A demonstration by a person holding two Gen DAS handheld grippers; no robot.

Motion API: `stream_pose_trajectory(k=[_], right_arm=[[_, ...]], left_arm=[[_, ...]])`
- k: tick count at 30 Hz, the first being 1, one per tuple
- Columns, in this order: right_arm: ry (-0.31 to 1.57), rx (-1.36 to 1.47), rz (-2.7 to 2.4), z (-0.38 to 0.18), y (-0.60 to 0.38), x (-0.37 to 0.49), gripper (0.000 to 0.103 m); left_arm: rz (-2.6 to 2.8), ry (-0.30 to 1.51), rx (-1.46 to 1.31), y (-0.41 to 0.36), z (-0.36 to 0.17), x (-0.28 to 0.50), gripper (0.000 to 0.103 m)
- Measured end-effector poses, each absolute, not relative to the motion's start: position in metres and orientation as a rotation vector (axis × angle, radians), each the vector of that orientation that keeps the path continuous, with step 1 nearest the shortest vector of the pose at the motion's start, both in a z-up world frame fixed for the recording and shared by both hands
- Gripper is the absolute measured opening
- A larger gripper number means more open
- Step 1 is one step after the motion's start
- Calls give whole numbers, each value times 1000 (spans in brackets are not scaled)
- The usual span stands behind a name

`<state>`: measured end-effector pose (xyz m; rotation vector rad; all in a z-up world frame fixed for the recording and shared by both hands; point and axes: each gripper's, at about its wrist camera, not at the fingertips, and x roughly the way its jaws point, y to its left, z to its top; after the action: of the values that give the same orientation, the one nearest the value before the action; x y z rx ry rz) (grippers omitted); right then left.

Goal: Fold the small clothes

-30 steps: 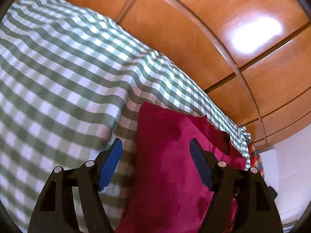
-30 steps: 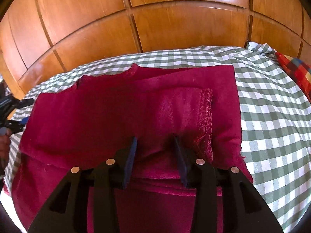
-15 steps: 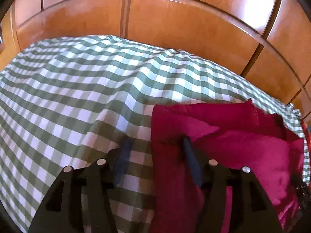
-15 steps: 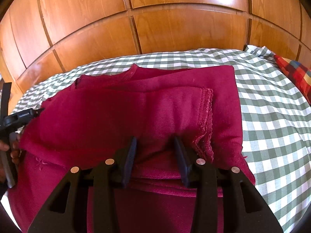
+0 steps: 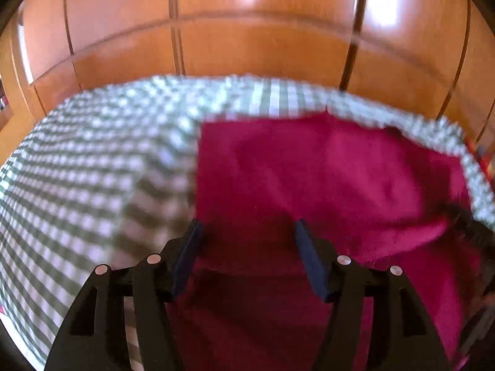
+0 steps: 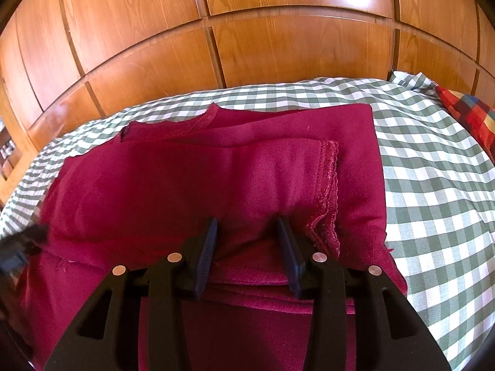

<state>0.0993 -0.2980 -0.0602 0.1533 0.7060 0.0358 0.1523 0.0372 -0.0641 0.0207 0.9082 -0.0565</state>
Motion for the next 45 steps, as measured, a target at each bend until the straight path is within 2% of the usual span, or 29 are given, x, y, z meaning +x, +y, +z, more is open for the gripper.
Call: stream_pose_trajectory(k=[6,7,10,16,19,20,23,25,26,39,45], right_arm=[[709,136,26,-60,-294,100,40],[710,133,24,-60,-294,100,39],[712,110,10,-59,-290,100,39],[718,53,-31,-58,-282,100,42],[723,7,-81,-56,-276,100,51],[726,-9,-112,-56,-275,99,60],[745,-15,-151,-52,-275,94,65],[757,-10,-164,-50,-274,87,79],[767,-4,-184,-48,-275,81,91],[830,123,-101,-56,-297,11,92],[838,95,-70,-50,-307,-13,92]], left_arm=[[-35,903,-10,46,-78,161,79],[-24,914,-32,51,-80,163,85],[-36,944,-137,66,-79,162,84],[-23,915,-110,76,-65,121,79],[-14,909,-98,89,-60,98,79],[-10,902,-95,94,-57,89,79],[5,890,-82,105,-50,72,79],[13,882,-83,115,-44,59,79],[14,881,-82,116,-42,55,79],[9,853,-42,124,-28,18,78],[-8,877,-12,118,-35,6,74]])
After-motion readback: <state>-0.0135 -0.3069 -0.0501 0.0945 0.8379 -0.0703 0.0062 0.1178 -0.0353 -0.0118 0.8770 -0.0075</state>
